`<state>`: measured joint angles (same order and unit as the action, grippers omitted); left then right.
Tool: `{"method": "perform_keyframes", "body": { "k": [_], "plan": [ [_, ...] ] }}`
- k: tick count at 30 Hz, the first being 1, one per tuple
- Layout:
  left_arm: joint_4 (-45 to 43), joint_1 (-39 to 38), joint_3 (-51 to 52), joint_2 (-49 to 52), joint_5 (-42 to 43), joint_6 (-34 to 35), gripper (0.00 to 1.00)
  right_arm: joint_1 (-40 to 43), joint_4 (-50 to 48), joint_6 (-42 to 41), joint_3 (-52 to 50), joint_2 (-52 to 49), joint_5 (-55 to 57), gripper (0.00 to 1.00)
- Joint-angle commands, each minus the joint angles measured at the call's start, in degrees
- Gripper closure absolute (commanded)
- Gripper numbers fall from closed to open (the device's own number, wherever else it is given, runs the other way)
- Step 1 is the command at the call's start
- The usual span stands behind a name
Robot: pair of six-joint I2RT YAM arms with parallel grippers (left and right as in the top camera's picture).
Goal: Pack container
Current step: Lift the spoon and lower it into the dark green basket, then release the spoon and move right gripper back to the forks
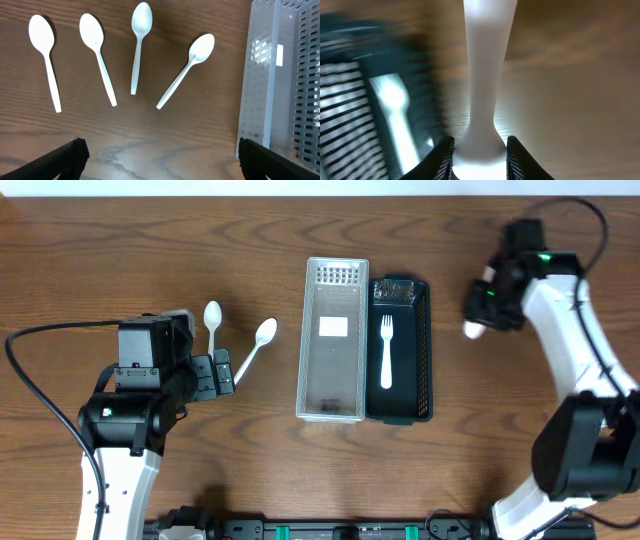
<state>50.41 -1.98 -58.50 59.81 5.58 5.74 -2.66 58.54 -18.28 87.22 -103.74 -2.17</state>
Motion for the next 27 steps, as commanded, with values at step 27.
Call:
{"method": "perform_keyframes", "body": {
  "k": [27],
  "plan": [
    [0.1, -0.1, -0.8, 0.1, -0.7, -0.9, 0.02, -19.5, -0.8, -4.7, 1.2, -8.3, -0.6, 0.71]
  ]
}}
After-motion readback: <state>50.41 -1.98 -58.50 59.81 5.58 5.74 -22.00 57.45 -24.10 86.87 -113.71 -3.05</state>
